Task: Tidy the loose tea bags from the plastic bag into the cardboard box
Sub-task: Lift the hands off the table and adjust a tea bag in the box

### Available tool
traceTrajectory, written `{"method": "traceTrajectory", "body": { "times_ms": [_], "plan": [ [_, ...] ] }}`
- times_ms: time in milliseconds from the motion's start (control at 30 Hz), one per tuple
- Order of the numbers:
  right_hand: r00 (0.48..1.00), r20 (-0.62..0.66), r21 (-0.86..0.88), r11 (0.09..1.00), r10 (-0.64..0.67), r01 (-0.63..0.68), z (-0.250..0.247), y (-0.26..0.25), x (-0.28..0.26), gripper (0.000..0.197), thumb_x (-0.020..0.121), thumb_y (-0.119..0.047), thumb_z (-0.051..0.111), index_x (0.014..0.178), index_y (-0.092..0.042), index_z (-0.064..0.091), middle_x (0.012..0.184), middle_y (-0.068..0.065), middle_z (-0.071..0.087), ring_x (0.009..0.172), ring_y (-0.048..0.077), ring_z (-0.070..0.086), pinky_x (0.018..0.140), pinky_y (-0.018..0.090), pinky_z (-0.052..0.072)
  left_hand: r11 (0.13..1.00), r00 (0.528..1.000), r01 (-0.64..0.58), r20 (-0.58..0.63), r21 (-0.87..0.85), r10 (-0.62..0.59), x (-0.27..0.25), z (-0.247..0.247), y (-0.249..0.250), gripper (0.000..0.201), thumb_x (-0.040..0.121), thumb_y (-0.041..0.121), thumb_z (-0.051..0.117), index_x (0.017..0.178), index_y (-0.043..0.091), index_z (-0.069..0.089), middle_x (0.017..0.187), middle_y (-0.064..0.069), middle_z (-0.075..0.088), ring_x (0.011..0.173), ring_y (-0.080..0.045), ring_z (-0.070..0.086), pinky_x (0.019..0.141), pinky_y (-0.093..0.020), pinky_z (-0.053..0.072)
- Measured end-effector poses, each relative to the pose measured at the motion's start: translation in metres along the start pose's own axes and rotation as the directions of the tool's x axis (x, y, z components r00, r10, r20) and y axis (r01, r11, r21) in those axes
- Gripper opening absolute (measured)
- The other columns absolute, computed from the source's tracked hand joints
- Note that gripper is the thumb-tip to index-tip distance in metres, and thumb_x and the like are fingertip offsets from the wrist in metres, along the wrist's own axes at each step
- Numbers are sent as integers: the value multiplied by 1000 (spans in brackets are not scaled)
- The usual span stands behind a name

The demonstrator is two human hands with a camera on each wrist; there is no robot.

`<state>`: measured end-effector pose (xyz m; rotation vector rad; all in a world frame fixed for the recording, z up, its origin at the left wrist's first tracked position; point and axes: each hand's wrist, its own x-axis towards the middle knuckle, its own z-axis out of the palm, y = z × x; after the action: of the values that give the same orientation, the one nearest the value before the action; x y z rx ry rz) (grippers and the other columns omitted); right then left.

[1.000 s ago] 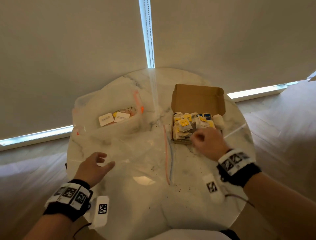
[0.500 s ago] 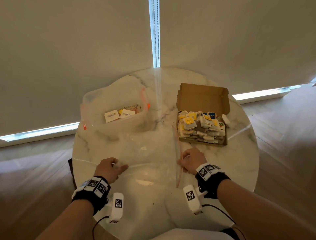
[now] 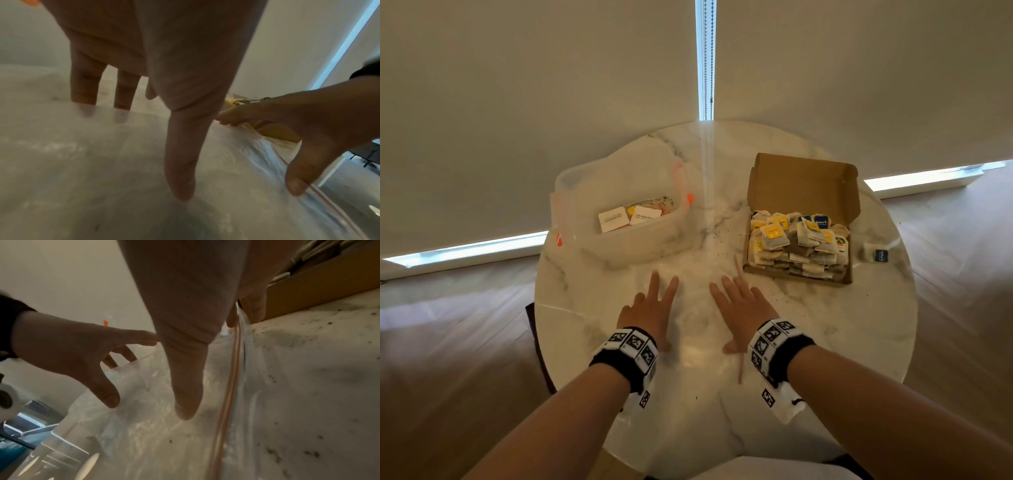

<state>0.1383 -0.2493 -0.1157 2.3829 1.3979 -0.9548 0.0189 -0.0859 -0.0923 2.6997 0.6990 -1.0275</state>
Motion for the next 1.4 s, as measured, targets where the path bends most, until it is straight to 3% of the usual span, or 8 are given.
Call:
{"method": "traceTrajectory", "body": {
  "times_ms": [167, 267, 400, 533, 767, 1033, 1233, 1400],
  "plan": [
    [998, -1, 10, 998, -62, 62, -1, 4, -11, 104, 84, -43, 72, 155, -18, 0, 163, 10, -6, 151, 30, -3, 121, 48, 12, 996, 999, 39, 14, -79, -38, 8, 9, -4, 123, 77, 37, 81, 151, 41, -16, 159, -3, 7, 130, -32, 41, 94, -44, 49],
    [971, -227, 329, 933, -74, 148, -15, 19, -38, 66, 90, -42, 63, 146, -18, 38, 153, 8, 37, 141, 24, 33, 116, 42, 30, 992, 998, 53, 33, -118, -50, 10, 15, -13, 111, 78, 44, 78, 151, 43, -6, 157, 0, 11, 130, -30, 41, 97, -45, 49],
    [635, -603, 706, 693, 483, 144, -37, 97, -84, 6, 88, -20, 70, 87, -14, 71, 76, -3, 69, 65, 8, 59, 70, 28, 52, 991, 998, 15, -51, -130, -22, 1, 13, -18, 95, 83, 47, 72, 153, 37, 9, 162, 1, 5, 138, -26, 34, 107, -40, 42],
    [444, -312, 800, 484, 840, -354, -42, 212, -86, 19, 94, -18, 59, 104, -9, 73, 104, 10, 72, 85, 19, 59, 80, 22, 38, 931, 975, -113, -221, -347, 36, -14, 16, -14, 65, 83, 34, 76, 140, 30, 44, 152, 2, 31, 133, -19, 40, 108, -32, 37],
    [564, -84, 646, 476, 822, -597, 0, 291, -36, 49, 92, -23, 61, 139, -21, 49, 131, 18, 49, 119, 38, 51, 99, 42, 45, 793, 953, -179, -304, -583, -9, -42, 19, -11, 32, 82, 15, 78, 96, 38, 61, 102, 16, 63, 85, -3, 63, 70, -16, 46],
    [527, -116, 718, 437, 842, -541, 13, 294, -17, 2, 84, -20, 69, 84, -19, 70, 111, 15, 64, 98, 33, 61, 86, 34, 50, 788, 942, -162, -330, -594, -56, -44, 18, -17, 28, 82, 9, 77, 93, 32, 66, 98, 12, 65, 82, -5, 64, 67, -15, 45],
    [513, -165, 731, 454, 842, -509, 20, 282, -21, 38, 86, -20, 70, 121, -9, 62, 120, 19, 58, 113, 34, 55, 99, 38, 42, 771, 938, -191, -344, -607, -38, -41, 13, -9, 26, 85, 11, 75, 93, 34, 65, 99, 14, 63, 84, -4, 63, 68, -12, 43],
    [481, -94, 753, 379, 872, -539, 13, 273, -25, 25, 80, -24, 77, 102, -14, 70, 116, 15, 64, 109, 31, 58, 92, 33, 46, 769, 938, -204, -345, -605, -22, -41, 15, -8, 30, 85, 11, 75, 91, 37, 62, 99, 16, 61, 84, -4, 63, 68, -13, 44]
  ]
}}
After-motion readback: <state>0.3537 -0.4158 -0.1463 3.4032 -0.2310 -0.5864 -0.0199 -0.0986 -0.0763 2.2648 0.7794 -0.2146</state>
